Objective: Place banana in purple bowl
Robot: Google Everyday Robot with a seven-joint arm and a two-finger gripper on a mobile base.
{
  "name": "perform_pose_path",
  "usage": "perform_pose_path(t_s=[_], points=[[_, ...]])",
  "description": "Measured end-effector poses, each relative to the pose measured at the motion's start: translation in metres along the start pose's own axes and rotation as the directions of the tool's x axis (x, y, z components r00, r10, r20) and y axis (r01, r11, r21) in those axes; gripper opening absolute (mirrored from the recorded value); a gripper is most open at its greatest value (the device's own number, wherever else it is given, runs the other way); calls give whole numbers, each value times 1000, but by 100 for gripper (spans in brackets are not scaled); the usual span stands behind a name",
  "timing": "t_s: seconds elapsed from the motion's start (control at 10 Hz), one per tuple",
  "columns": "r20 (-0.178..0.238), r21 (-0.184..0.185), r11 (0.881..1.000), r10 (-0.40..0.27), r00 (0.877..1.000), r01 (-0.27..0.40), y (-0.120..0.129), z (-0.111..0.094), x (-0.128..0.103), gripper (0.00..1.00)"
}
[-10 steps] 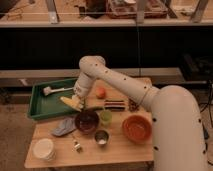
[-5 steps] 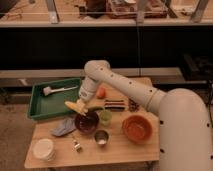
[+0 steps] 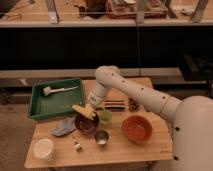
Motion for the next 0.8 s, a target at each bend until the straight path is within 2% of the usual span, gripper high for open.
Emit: perform_pose_path(t_s=[0.2,0.6,0.8], points=[[12,11,999,-37,999,37,-5,2,0,80],[16,30,993,-113,994,112,-16,-9,4,80],[-2,17,992,-122,993,122,-19,-20,7,80]])
